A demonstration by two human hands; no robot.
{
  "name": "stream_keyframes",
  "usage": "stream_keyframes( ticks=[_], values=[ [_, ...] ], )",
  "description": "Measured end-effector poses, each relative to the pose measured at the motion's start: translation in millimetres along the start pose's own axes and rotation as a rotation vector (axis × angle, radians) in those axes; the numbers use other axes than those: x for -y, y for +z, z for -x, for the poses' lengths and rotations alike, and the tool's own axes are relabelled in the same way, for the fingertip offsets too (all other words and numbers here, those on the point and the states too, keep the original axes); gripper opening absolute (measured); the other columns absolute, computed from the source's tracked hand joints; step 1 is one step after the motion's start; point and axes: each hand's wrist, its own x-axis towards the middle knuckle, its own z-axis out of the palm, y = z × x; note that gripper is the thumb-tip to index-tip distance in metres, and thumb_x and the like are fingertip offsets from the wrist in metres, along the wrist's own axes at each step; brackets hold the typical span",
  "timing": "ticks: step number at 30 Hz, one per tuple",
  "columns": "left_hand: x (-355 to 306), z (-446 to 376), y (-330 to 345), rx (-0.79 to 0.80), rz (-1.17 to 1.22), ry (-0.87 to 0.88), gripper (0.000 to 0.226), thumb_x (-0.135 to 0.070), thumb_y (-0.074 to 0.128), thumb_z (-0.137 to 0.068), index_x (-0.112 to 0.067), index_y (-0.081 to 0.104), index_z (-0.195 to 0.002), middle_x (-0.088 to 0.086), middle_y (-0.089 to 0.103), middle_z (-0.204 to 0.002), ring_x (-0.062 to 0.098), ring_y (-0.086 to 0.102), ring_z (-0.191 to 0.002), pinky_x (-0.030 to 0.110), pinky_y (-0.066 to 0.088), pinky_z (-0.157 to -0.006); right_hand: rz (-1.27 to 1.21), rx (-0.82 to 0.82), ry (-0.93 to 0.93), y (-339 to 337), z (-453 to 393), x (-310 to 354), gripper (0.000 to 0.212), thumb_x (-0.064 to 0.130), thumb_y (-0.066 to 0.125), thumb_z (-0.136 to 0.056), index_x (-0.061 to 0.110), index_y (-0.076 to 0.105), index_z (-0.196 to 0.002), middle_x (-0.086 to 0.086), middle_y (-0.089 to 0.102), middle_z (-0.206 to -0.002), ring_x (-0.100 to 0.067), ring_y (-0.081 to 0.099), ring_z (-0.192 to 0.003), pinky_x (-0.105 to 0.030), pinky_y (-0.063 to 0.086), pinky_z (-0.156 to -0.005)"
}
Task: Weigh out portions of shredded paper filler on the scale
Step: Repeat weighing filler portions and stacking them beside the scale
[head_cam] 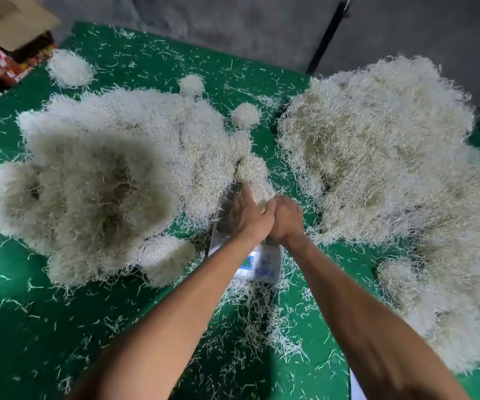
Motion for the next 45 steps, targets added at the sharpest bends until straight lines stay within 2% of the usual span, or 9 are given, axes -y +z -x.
stream_keyframes(
  ticks=[3,13,17,22,26,30,33,40,45],
  values=[
    [-10,-13,-1,0.029,-0.023,0.022,0.094,-0.069,0.049,-0.093,-0.026,0.001,-0.162,0.004,0.011,-0.169,0.032,0.014,-0.154,0.056,0.02,-0.122,-0.292,-0.035,-0.151,-6,16,0,0.011,0.001,0.06,-0.092,0.01,0.063,-0.087,-0.01,0.063,-0.092,-0.027,0.062,-0.084,-0.045,0.057,-0.082],
    [-63,11,-32,0.378,0.654,-0.012,0.097,-0.06,0.067,-0.085,-0.02,0.02,-0.16,0.004,0.016,-0.168,0.023,0.022,-0.151,0.048,0.019,-0.119,-1.048,-0.292,0.244,-97,35,20,0.045,0.022,0.021,-0.11,-0.002,0.047,-0.138,0.003,0.058,-0.087,-0.014,0.057,-0.072,-0.021,0.046,-0.062],
    [-73,25,-27,0.314,0.621,0.003,0.119,-0.071,0.074,-0.073,-0.026,0.01,-0.162,0.005,0.013,-0.168,0.025,0.026,-0.15,0.045,0.025,-0.116,-1.395,-0.176,0.373,-122,28,18,0.061,0.045,0.021,-0.11,0.006,0.033,-0.154,-0.01,0.043,-0.153,-0.034,0.035,-0.146,-0.05,0.033,-0.116],
    [-80,43,-30,0.456,0.54,0.082,0.099,-0.082,0.073,-0.06,-0.04,0.044,-0.146,0.001,0.028,-0.164,0.025,0.034,-0.143,0.049,0.025,-0.113,-1.202,-0.19,0.469,-137,9,-22,0.026,0.024,0.034,-0.11,0.011,0.055,-0.116,0.0,0.05,-0.077,-0.013,0.051,-0.062,-0.023,0.039,-0.04],
    [-79,38,-26,0.404,0.61,0.01,0.042,-0.055,0.076,-0.071,-0.038,0.057,-0.104,-0.002,0.046,-0.139,0.016,0.041,-0.114,0.038,0.029,-0.09,-1.366,-0.33,0.733,-161,-1,-53,0.03,0.035,0.037,-0.109,0.011,0.053,-0.107,-0.002,0.046,-0.065,-0.015,0.044,-0.053,-0.025,0.039,-0.043],
    [-81,36,-28,0.342,0.888,-0.212,0.02,-0.045,0.065,-0.091,-0.028,0.061,-0.1,0.002,0.067,-0.1,0.023,0.064,-0.087,0.033,0.049,-0.066,-1.742,-0.174,0.599,-162,-3,-50,0.022,0.036,0.033,-0.109,0.014,0.034,-0.112,-0.022,0.058,-0.114,-0.035,0.062,-0.115,-0.046,0.054,-0.083],
    [-70,29,-31,0.477,1.199,-0.243,0.039,-0.043,0.052,-0.1,-0.012,0.066,-0.119,0.029,0.07,-0.111,0.034,0.076,-0.084,0.041,0.059,-0.069,-1.894,-0.077,0.399,-162,9,-39,0.036,0.048,0.033,-0.107,0.022,0.045,-0.128,-0.008,0.063,-0.076,-0.018,0.061,-0.061,-0.033,0.055,-0.054],
    [-86,30,-6,0.305,0.963,-0.222,0.068,-0.053,0.061,-0.089,-0.004,0.054,-0.136,0.021,0.068,-0.115,0.033,0.069,-0.093,0.042,0.054,-0.081,-0.318,-0.343,-0.422,-137,29,-28,0.051,0.053,0.034,-0.101,0.012,0.063,-0.108,0.004,0.057,-0.066,-0.012,0.05,-0.046,-0.024,0.049,-0.05],
    [-99,20,12,0.056,0.481,0.023,0.076,-0.047,0.06,-0.096,-0.006,0.028,-0.151,-0.004,0.052,-0.101,0.004,0.039,-0.07,0.023,0.029,-0.058,-0.048,-0.299,-0.448,-138,28,-43,0.101,0.066,-0.007,-0.087,-0.002,0.06,-0.119,-0.005,0.053,-0.064,-0.02,0.052,-0.052,-0.024,0.041,-0.051]
  ],
)
